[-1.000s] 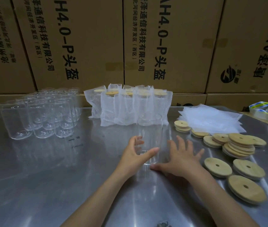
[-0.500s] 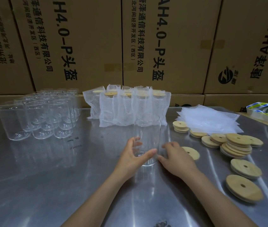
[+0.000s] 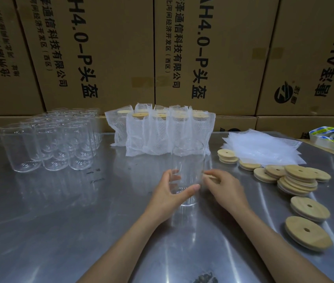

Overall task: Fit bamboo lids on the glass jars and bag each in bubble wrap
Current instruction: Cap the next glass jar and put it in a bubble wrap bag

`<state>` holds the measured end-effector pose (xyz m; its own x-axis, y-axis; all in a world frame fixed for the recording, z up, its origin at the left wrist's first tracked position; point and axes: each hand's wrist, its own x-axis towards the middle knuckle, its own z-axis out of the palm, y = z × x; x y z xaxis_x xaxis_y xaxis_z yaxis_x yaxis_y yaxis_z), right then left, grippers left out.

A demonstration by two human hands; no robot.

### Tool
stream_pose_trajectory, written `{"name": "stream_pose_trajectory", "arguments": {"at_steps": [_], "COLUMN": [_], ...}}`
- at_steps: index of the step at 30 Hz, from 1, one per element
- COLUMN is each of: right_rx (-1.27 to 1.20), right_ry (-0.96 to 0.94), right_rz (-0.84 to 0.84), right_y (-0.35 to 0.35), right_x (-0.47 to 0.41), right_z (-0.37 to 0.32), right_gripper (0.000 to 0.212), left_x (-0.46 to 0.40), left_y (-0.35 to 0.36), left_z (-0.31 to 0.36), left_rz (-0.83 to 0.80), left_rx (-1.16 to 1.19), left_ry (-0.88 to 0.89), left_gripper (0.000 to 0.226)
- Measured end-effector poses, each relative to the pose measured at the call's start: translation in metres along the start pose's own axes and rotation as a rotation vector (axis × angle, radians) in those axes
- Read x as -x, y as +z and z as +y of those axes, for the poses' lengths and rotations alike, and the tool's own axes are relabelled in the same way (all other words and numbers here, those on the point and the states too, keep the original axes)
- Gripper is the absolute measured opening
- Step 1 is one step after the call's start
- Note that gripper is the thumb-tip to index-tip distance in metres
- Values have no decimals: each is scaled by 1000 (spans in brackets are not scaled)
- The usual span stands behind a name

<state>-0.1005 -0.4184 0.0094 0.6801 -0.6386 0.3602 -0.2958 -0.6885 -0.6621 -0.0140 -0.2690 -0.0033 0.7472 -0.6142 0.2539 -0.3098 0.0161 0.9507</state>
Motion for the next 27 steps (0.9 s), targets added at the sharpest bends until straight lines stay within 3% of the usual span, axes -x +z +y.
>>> {"name": "stream_pose_trajectory", "arguments": {"at_steps": [2, 4, 9, 17, 27], "right_rx": [-324, -498, -628, -338, -51], "right_ry": [-41, -145, -379, -563, -626], "right_rz": [133, 270, 431, 237, 251], "right_y": [-4, -11, -22, -17, -30], "right_x": [-4, -5, -2, 1, 3], "right_z": [-7, -19, -49, -69, -65], "right_gripper": [20, 17, 21, 20, 27], "left_x": [0, 0, 4, 5, 5], "left_y": [1, 1, 1, 6, 6], "left_z": [1, 2, 4, 7, 6], "left_rz": [0, -7, -69, -161, -146], "left_rx": [13, 18, -4, 16, 2], "left_ry": [6, 5, 3, 18, -6], "left_gripper": [81, 82, 82, 77, 67]}}
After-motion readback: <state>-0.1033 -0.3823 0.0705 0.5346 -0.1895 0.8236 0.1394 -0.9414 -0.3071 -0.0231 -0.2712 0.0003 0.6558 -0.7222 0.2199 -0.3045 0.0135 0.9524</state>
